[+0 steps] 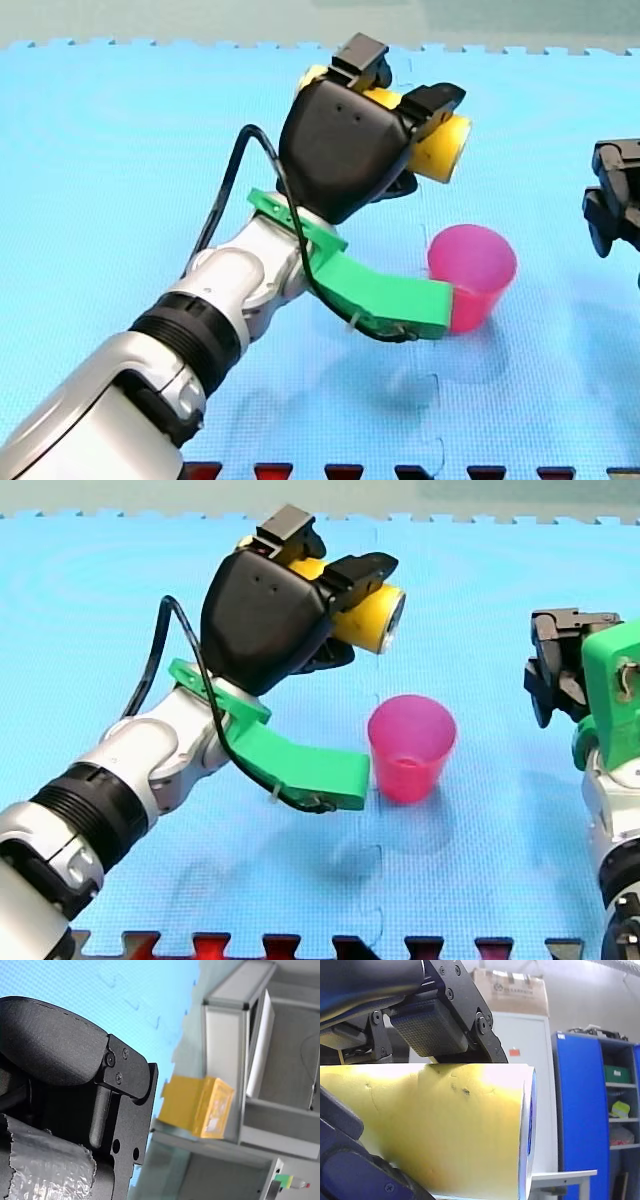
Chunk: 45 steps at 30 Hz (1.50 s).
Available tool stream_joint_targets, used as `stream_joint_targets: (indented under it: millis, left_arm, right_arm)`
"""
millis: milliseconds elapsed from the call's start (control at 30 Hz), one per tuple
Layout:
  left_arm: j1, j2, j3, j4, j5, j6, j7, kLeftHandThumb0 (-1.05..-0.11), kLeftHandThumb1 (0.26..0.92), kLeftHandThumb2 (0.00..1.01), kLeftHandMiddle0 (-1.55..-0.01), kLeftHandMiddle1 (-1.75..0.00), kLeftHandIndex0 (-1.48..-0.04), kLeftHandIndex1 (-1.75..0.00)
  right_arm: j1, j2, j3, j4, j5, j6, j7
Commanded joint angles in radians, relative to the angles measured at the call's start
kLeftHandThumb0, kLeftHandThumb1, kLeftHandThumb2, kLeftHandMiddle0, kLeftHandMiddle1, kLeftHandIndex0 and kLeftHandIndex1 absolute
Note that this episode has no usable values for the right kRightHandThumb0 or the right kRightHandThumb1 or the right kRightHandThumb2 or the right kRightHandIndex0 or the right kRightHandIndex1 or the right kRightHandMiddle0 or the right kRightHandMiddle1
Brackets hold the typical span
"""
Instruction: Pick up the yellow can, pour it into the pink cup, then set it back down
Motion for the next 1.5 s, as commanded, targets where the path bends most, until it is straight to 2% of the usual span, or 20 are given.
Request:
stream_joint_targets:
  millis: [0,367,400,433,467,533,633,733,800,900,1067,1167,1467]
  left_arm:
    - [-0.002,0.006,-0.008,-0.010,0.006,0.013,0.013,-0.354,0.849,0.01,-0.85,-1.75,-1.40,-0.09]
    - [0.003,0.011,-0.027,-0.027,0.019,0.036,0.018,-0.368,0.860,0.01,-0.84,-1.75,-1.37,-0.14]
    - [0.003,0.011,-0.029,-0.029,0.019,0.038,0.017,-0.370,0.862,0.00,-0.84,-1.75,-1.24,-0.38]
    - [0.004,0.012,-0.030,-0.031,0.019,0.039,0.016,-0.373,0.864,0.00,-0.84,-1.75,-1.02,-0.80]
    - [0.004,0.012,-0.031,-0.034,0.020,0.040,0.015,-0.374,0.865,0.00,-0.84,-1.75,-0.94,-0.95]
    - [0.004,0.013,-0.035,-0.038,0.022,0.041,0.013,-0.377,0.867,0.00,-0.84,-1.75,-0.86,-1.11]
    - [0.004,0.016,-0.041,-0.042,0.029,0.044,0.015,-0.379,0.868,0.00,-0.84,-1.75,-0.81,-1.24]
    - [0.005,0.020,-0.047,-0.048,0.036,0.046,0.014,-0.381,0.868,0.00,-0.84,-1.75,-0.79,-1.29]
    - [0.005,0.020,-0.050,-0.050,0.038,0.048,0.012,-0.383,0.869,0.00,-0.84,-1.75,-0.79,-1.30]
    - [0.006,0.019,-0.054,-0.054,0.039,0.051,0.009,-0.390,0.870,0.00,-0.85,-1.75,-0.79,-1.31]
    - [0.007,0.023,-0.059,-0.067,0.042,0.057,-0.005,-0.398,0.874,0.00,-0.85,-1.75,-0.78,-1.32]
    - [0.009,0.023,-0.060,-0.073,0.044,0.060,-0.010,-0.402,0.876,0.00,-0.85,-1.75,-0.76,-1.39]
    - [0.010,0.024,-0.062,-0.076,0.047,0.061,-0.020,-0.413,0.884,0.00,-0.85,-1.75,-0.74,-1.42]
  right_arm:
    - [0.003,-0.002,-0.002,-0.003,0.003,-0.004,-0.004]
    - [0.002,-0.001,-0.010,-0.003,0.016,0.001,0.006]
    - [0.001,-0.001,-0.013,-0.001,0.019,0.002,0.011]
    - [0.001,-0.001,-0.016,-0.001,0.023,0.003,0.015]
    - [0.000,-0.001,-0.018,0.000,0.025,0.003,0.018]
    - [0.001,-0.002,-0.020,0.001,0.028,0.003,0.023]
    - [-0.003,-0.003,-0.021,0.006,0.029,0.007,0.024]
    - [-0.003,0.000,-0.020,0.011,0.026,0.007,0.022]
    - [-0.001,0.006,-0.017,0.009,0.023,-0.001,0.016]
    - [0.001,0.012,-0.025,0.009,0.031,-0.010,0.014]
    - [-0.002,0.005,-0.033,0.014,0.037,-0.010,0.025]
    - [-0.002,0.006,-0.033,0.015,0.035,-0.012,0.025]
    - [-0.001,0.007,-0.037,0.017,0.039,-0.017,0.031]
